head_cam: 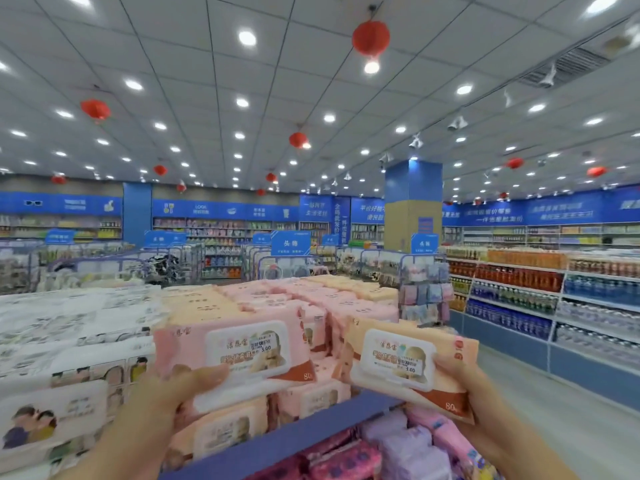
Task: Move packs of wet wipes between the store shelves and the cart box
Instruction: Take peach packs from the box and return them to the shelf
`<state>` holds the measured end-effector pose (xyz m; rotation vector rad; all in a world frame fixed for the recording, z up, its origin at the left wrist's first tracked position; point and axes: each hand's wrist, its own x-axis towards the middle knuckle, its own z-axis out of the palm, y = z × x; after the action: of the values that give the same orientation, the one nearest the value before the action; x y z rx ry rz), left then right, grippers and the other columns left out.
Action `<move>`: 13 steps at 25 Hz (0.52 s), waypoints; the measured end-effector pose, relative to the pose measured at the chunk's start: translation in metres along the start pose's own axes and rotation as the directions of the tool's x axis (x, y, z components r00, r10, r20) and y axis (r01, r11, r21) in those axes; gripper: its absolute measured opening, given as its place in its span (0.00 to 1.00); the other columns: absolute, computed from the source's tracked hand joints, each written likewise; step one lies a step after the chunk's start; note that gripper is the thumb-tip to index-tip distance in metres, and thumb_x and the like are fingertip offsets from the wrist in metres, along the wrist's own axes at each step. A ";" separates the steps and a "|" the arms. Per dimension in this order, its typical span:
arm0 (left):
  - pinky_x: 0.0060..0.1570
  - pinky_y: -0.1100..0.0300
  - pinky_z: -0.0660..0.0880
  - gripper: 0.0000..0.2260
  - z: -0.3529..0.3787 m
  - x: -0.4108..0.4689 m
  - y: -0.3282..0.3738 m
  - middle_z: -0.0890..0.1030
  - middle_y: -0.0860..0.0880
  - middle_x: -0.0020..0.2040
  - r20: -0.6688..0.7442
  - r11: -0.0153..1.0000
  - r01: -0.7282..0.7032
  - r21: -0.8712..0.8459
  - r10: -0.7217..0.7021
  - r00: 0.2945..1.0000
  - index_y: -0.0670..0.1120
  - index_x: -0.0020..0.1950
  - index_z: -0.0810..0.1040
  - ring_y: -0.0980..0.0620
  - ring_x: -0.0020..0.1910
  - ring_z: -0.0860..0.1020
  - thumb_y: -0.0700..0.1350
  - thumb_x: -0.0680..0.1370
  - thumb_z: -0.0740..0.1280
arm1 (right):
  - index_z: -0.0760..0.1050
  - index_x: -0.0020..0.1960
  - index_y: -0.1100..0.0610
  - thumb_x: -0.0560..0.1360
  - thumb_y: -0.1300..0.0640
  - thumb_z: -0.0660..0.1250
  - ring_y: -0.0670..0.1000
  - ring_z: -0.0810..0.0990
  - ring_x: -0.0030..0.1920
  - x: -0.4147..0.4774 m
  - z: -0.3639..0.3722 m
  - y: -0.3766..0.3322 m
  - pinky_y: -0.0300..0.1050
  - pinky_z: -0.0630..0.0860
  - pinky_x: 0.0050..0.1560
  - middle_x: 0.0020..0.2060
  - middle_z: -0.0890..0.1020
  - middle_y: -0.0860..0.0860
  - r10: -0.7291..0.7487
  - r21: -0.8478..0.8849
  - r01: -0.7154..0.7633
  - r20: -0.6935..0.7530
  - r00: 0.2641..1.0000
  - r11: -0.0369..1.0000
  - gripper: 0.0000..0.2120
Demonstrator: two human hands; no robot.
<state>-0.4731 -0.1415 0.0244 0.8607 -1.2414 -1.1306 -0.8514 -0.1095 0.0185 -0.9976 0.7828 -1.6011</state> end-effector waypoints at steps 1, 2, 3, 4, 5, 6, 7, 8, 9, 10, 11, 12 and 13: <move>0.40 0.50 0.67 0.39 0.015 0.013 -0.003 0.64 0.45 0.28 -0.032 0.999 -0.034 0.000 0.034 0.999 0.32 0.47 0.76 0.49 0.27 0.64 0.52 0.46 0.86 | 0.77 0.65 0.63 0.57 0.55 0.81 0.65 0.86 0.50 0.013 -0.013 -0.003 0.56 0.85 0.40 0.56 0.83 0.67 -0.006 0.016 0.006 -0.011 1.000 1.000 0.38; 0.38 0.53 0.64 0.31 0.036 0.025 -0.003 0.62 0.48 0.26 -0.054 0.999 -0.037 -0.018 0.036 0.998 0.37 0.41 0.76 0.51 0.24 0.62 0.49 0.47 0.85 | 0.77 0.66 0.63 0.60 0.56 0.79 0.63 0.87 0.47 0.024 -0.023 -0.010 0.54 0.85 0.38 0.54 0.84 0.66 0.010 0.010 -0.009 -0.025 1.000 1.000 0.35; 0.36 0.55 0.61 0.26 0.057 0.033 -0.002 0.62 0.50 0.24 -0.093 0.999 -0.039 0.003 0.039 0.995 0.42 0.34 0.72 0.52 0.22 0.61 0.45 0.48 0.84 | 0.76 0.66 0.63 0.61 0.58 0.76 0.60 0.88 0.44 0.038 -0.032 -0.017 0.51 0.85 0.35 0.51 0.86 0.63 0.020 -0.045 -0.022 -0.052 0.998 0.999 0.34; 0.34 0.55 0.60 0.27 0.077 0.046 -0.006 0.62 0.51 0.23 -0.113 0.998 -0.061 0.025 0.063 0.992 0.44 0.32 0.67 0.54 0.21 0.61 0.44 0.48 0.84 | 0.74 0.68 0.64 0.58 0.61 0.74 0.54 0.88 0.38 0.052 -0.038 -0.024 0.45 0.84 0.33 0.45 0.88 0.57 0.018 -0.118 -0.024 -0.054 0.998 0.993 0.37; 0.33 0.56 0.60 0.28 0.094 0.056 -0.010 0.63 0.51 0.23 -0.115 0.996 -0.072 0.047 0.077 0.990 0.44 0.33 0.66 0.54 0.21 0.62 0.44 0.49 0.84 | 0.71 0.70 0.67 0.51 0.62 0.74 0.45 0.86 0.31 0.069 -0.049 -0.034 0.35 0.80 0.28 0.35 0.88 0.47 -0.016 -0.173 0.003 -0.073 0.997 0.985 0.46; 0.32 0.56 0.61 0.27 0.107 0.068 -0.018 0.64 0.51 0.23 -0.128 0.993 -0.077 0.092 0.089 0.988 0.43 0.35 0.68 0.54 0.21 0.63 0.46 0.51 0.85 | 0.68 0.71 0.69 0.43 0.62 0.75 0.37 0.81 0.25 0.083 -0.062 -0.044 0.29 0.74 0.24 0.25 0.83 0.40 -0.061 -0.215 0.057 -0.012 0.998 0.975 0.55; 0.32 0.57 0.62 0.26 0.122 0.075 -0.022 0.66 0.51 0.25 -0.146 0.987 -0.078 0.141 0.099 0.984 0.43 0.39 0.71 0.55 0.22 0.65 0.47 0.55 0.85 | 0.66 0.70 0.69 0.40 0.63 0.78 0.35 0.77 0.21 0.096 -0.074 -0.053 0.28 0.72 0.24 0.20 0.79 0.42 -0.041 -0.198 0.055 0.074 0.996 0.979 0.58; 0.31 0.58 0.65 0.23 0.134 0.084 -0.028 0.69 0.52 0.26 -0.160 0.980 -0.078 0.185 0.108 0.981 0.44 0.45 0.75 0.56 0.23 0.68 0.45 0.60 0.85 | 0.66 0.68 0.67 0.41 0.58 0.84 0.36 0.76 0.20 0.112 -0.089 -0.057 0.28 0.72 0.23 0.20 0.79 0.45 -0.041 -0.155 0.063 0.142 0.989 0.986 0.57; 0.32 0.59 0.68 0.23 0.144 0.095 -0.038 0.72 0.53 0.28 -0.183 0.966 -0.084 0.243 0.130 0.975 0.47 0.52 0.77 0.56 0.25 0.71 0.43 0.63 0.84 | 0.68 0.66 0.65 0.36 0.50 0.88 0.38 0.79 0.21 0.138 -0.113 -0.054 0.29 0.72 0.22 0.25 0.82 0.51 -0.081 -0.129 0.095 0.108 0.991 0.987 0.62; 0.37 0.58 0.73 0.28 0.152 0.104 -0.047 0.78 0.54 0.34 -0.187 0.944 -0.104 0.312 0.169 0.968 0.49 0.59 0.77 0.56 0.31 0.76 0.45 0.64 0.85 | 0.73 0.67 0.67 0.33 0.45 0.87 0.42 0.84 0.28 0.154 -0.126 -0.056 0.33 0.76 0.25 0.31 0.85 0.56 -0.049 -0.068 0.051 0.021 0.999 0.996 0.66; 0.45 0.56 0.76 0.36 0.160 0.108 -0.052 0.82 0.56 0.44 -0.201 0.917 -0.095 0.387 0.185 0.962 0.50 0.67 0.74 0.55 0.41 0.81 0.50 0.62 0.85 | 0.78 0.65 0.64 0.43 0.46 0.87 0.49 0.88 0.37 0.167 -0.144 -0.053 0.38 0.81 0.30 0.42 0.87 0.61 -0.005 -0.018 0.006 0.005 1.000 1.000 0.54; 0.52 0.56 0.77 0.43 0.165 0.110 -0.056 0.81 0.58 0.54 -0.229 0.885 -0.061 0.461 0.185 0.956 0.53 0.72 0.70 0.54 0.51 0.81 0.54 0.62 0.85 | 0.82 0.63 0.59 0.57 0.50 0.81 0.57 0.88 0.45 0.177 -0.160 -0.048 0.46 0.84 0.35 0.51 0.86 0.63 0.022 0.015 -0.023 0.040 0.999 1.000 0.35; 0.53 0.60 0.75 0.44 0.168 0.112 -0.058 0.78 0.61 0.58 -0.271 0.867 -0.023 0.497 0.181 0.945 0.58 0.73 0.65 0.57 0.55 0.80 0.56 0.63 0.84 | 0.83 0.62 0.55 0.65 0.54 0.74 0.60 0.87 0.49 0.189 -0.175 -0.047 0.52 0.85 0.37 0.55 0.85 0.62 0.042 0.059 -0.044 0.047 0.998 0.997 0.25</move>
<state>-0.6524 -0.2503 0.0255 1.2814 -1.3063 -0.5599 -1.0489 -0.2812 0.0237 -0.9647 0.7160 -1.5507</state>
